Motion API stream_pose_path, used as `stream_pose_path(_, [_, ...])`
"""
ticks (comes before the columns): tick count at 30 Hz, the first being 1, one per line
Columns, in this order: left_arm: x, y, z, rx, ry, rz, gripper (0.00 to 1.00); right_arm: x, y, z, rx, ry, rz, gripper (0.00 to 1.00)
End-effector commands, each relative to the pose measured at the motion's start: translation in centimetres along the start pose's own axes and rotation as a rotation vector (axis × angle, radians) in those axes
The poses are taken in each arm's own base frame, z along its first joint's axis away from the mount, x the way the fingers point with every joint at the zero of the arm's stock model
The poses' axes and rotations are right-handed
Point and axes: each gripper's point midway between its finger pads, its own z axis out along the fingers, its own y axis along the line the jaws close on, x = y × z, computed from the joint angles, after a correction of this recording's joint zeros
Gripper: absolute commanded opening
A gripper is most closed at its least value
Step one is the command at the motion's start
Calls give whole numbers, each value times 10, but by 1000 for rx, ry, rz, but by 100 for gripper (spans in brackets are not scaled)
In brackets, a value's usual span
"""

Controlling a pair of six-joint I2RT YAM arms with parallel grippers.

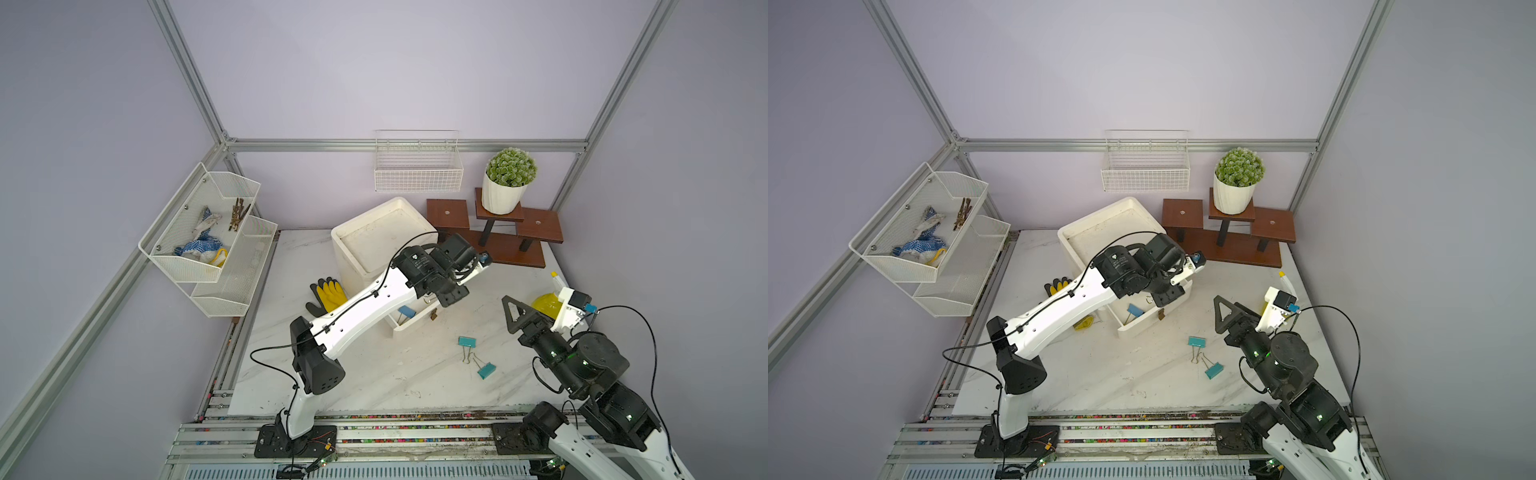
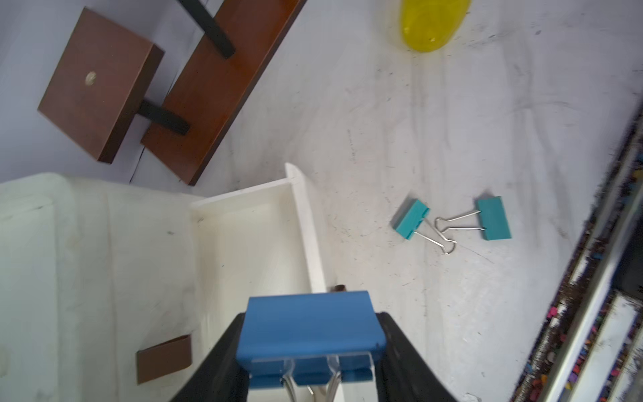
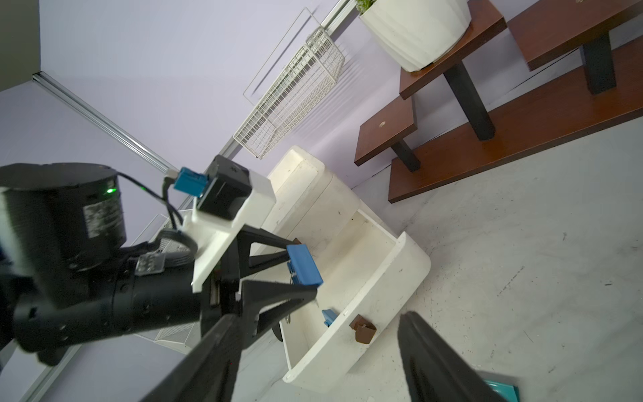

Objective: Put the binder clips in the drawer according to color
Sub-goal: Place the binder clip in the drawer.

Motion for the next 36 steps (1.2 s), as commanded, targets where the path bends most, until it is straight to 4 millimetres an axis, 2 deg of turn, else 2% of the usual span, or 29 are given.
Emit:
stream_pose_path(1, [23, 40, 25, -77, 85, -69, 52, 2, -4, 0, 13, 6, 6, 76])
stream_pose_path(7, [32, 41, 67, -65, 114, -97, 52, 8, -6, 4, 18, 24, 15, 76])
stream_pose_path(11, [41, 31, 89, -32, 152, -101, 54, 11, -8, 4, 19, 28, 24, 76])
stream_pose_path(15, [49, 18, 103, 16, 177, -114, 56, 16, -13, 7, 31, 41, 25, 76])
stream_pose_path(23, [52, 15, 120, 12, 174, -130, 65, 55, -26, 26, 24, 145, 89, 76])
stream_pose_path(25, [54, 14, 124, 13, 183, -130, 71, 66, -27, 31, 11, 177, 113, 76])
stream_pose_path(27, [55, 15, 124, 6, 186, -137, 75, 79, -29, 37, 14, 225, 138, 75])
stream_pose_path(30, [45, 21, 111, -16, 150, -164, 79, 104, -33, 47, -2, 300, 210, 72])
stream_pose_path(33, [23, 30, 82, -52, 62, -212, 87, 126, -30, 59, -64, 352, 309, 69])
stream_pose_path(36, [8, 31, 51, -44, -24, -267, 90, 147, -36, 73, -93, 387, 405, 68])
